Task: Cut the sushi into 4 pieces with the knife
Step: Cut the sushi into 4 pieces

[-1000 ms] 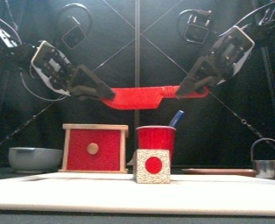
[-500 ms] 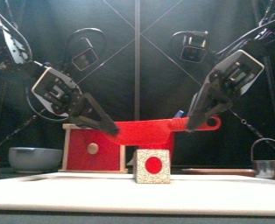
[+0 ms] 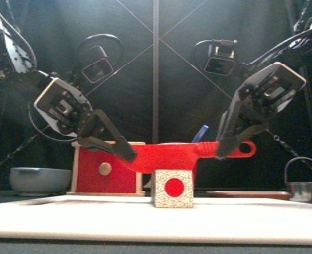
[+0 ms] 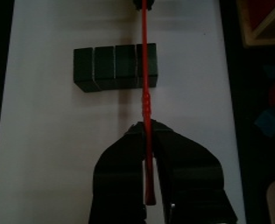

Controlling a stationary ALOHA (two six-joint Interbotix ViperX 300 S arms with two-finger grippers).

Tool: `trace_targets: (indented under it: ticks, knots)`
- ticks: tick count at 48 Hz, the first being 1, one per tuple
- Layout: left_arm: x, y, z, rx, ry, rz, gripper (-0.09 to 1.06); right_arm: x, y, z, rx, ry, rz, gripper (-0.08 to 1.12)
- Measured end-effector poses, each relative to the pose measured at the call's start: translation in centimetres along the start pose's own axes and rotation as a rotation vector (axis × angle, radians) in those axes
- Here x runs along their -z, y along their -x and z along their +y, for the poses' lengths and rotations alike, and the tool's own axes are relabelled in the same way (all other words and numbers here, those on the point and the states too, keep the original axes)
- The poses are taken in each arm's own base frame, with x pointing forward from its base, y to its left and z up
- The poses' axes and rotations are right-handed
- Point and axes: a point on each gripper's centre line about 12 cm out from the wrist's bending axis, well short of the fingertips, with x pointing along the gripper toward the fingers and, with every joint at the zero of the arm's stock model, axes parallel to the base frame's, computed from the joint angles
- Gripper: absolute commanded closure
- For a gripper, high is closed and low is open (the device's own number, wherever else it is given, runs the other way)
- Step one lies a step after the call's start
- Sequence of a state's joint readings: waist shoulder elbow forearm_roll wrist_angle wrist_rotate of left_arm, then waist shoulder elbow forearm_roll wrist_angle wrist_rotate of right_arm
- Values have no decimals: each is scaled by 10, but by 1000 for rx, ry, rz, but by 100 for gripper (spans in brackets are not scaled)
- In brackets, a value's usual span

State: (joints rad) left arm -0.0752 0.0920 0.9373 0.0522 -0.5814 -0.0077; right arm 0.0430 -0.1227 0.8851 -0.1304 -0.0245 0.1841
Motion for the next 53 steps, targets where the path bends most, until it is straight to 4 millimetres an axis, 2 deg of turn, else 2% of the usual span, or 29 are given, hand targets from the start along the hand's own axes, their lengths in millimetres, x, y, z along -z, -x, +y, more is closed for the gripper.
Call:
trace_targets:
  ticks: [21, 26, 37, 53]
  knots:
    - [9, -5, -9, 21, -1, 24, 73, 5, -8, 3, -7, -9, 16, 94]
    - [14, -9, -11, 22, 5, 42, 73, 11, -20, 3, -7, -11, 48, 94]
    - [17, -10, -12, 21, 9, 52, 73, 10, -20, 4, -8, -9, 45, 94]
    - [37, -21, -9, -6, 39, 107, 73, 21, -31, 3, -4, -10, 90, 94]
